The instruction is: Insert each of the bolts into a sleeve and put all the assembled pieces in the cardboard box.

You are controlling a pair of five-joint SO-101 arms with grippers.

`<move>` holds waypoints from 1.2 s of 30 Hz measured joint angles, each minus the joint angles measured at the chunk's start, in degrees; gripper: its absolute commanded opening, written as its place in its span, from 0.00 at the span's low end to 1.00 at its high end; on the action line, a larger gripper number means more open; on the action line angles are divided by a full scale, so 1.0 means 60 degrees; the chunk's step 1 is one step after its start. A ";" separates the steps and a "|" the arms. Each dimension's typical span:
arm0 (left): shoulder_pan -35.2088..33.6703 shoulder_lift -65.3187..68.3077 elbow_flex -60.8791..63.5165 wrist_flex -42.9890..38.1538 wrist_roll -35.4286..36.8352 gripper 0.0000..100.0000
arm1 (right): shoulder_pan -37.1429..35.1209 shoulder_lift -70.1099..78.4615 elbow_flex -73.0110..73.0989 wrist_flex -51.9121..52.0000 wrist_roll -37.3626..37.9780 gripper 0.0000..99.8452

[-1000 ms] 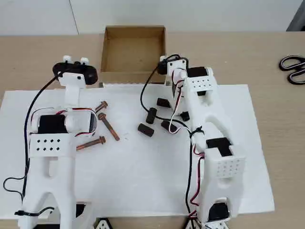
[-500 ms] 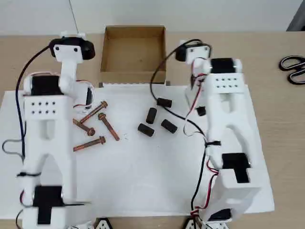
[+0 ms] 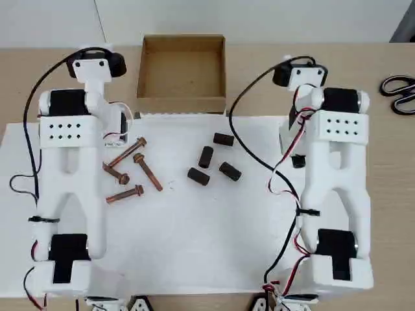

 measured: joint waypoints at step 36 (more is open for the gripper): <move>-0.0073 0.5817 -0.5260 0.0015 -0.5451 0.11 | 0.0498 -0.0762 0.1758 -0.0352 -0.0015 0.00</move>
